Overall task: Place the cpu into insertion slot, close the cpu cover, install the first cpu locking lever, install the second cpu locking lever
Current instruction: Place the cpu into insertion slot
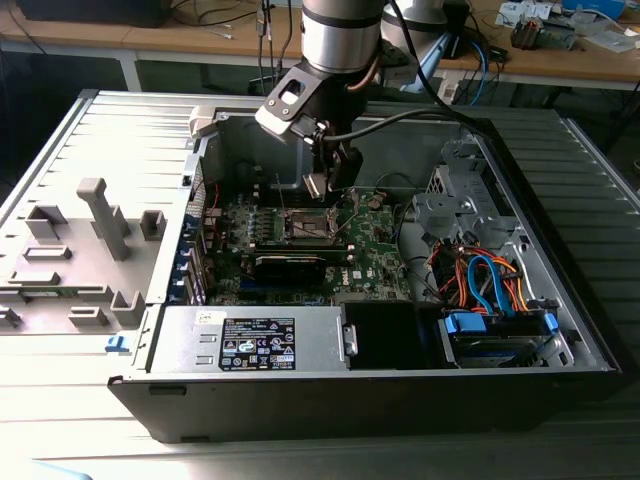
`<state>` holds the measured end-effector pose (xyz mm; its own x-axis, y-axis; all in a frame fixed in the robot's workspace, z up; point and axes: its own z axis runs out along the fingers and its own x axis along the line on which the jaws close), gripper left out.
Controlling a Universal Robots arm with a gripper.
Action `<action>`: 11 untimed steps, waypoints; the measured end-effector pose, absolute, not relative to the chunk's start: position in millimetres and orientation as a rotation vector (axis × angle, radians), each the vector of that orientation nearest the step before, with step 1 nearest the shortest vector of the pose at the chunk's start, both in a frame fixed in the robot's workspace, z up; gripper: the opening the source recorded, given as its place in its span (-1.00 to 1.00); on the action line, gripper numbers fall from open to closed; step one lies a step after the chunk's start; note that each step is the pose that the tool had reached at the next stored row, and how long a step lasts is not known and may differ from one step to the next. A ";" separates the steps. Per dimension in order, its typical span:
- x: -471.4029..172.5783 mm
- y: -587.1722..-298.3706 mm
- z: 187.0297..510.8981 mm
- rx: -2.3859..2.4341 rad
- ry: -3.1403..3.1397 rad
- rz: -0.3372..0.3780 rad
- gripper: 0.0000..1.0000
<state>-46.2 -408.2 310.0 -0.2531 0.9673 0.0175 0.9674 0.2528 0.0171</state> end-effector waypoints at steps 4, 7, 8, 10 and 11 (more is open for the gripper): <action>-46.2 -408.2 309.9 -1.922 -2.481 -0.038 0.09; -46.2 -408.2 309.8 -1.924 -2.479 -0.038 0.09; -46.2 -408.2 309.8 -1.925 -2.479 -0.038 0.09; -46.2 -408.2 309.8 -1.926 -2.477 -0.038 0.09; -46.2 -408.2 309.8 -1.927 -2.477 -0.038 0.09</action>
